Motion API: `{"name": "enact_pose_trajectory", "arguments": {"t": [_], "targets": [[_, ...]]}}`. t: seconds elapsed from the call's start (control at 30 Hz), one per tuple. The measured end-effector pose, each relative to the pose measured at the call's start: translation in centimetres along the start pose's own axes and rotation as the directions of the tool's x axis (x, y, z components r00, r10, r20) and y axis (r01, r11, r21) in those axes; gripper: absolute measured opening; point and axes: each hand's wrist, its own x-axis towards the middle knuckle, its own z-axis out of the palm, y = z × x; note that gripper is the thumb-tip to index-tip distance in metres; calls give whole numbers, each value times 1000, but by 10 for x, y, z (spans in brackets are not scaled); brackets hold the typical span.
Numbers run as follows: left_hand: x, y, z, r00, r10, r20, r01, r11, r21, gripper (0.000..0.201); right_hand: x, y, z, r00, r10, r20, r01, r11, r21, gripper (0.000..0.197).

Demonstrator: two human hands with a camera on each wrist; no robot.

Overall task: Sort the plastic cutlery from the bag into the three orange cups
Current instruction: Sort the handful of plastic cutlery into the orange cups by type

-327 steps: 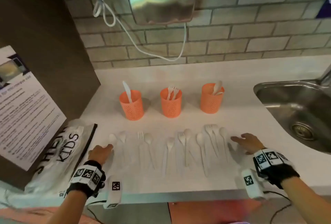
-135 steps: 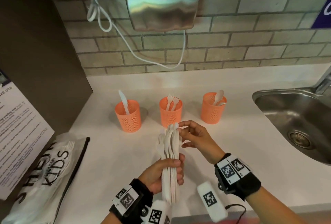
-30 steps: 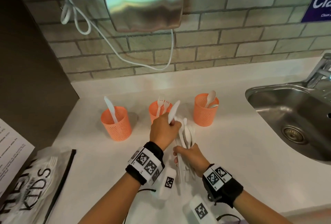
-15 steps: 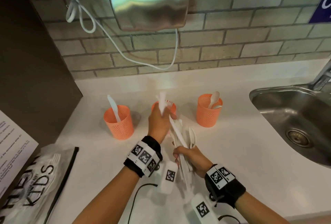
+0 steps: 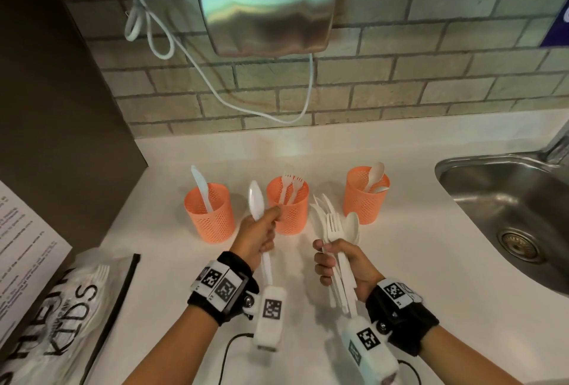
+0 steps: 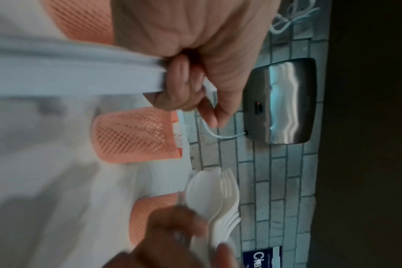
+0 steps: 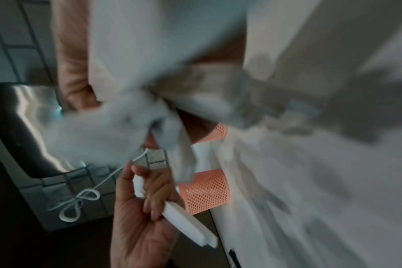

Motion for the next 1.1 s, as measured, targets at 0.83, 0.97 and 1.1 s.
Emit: {"name": "enact_pose_trajectory", "arguments": {"t": [0.83,0.97,1.1], "targets": [[-10,-14,18,986,103,129,-132,963,235,33,8,13,12,994,104,16,-102,989,-107,41],[-6,-5,7,990,115,88,-124,986,109,31,7,8,2,982,97,160,-119,984,135,43],[-5,0,8,992,123,17,-124,973,197,13,9,8,-1,968,83,236,-130,973,191,35]]}}
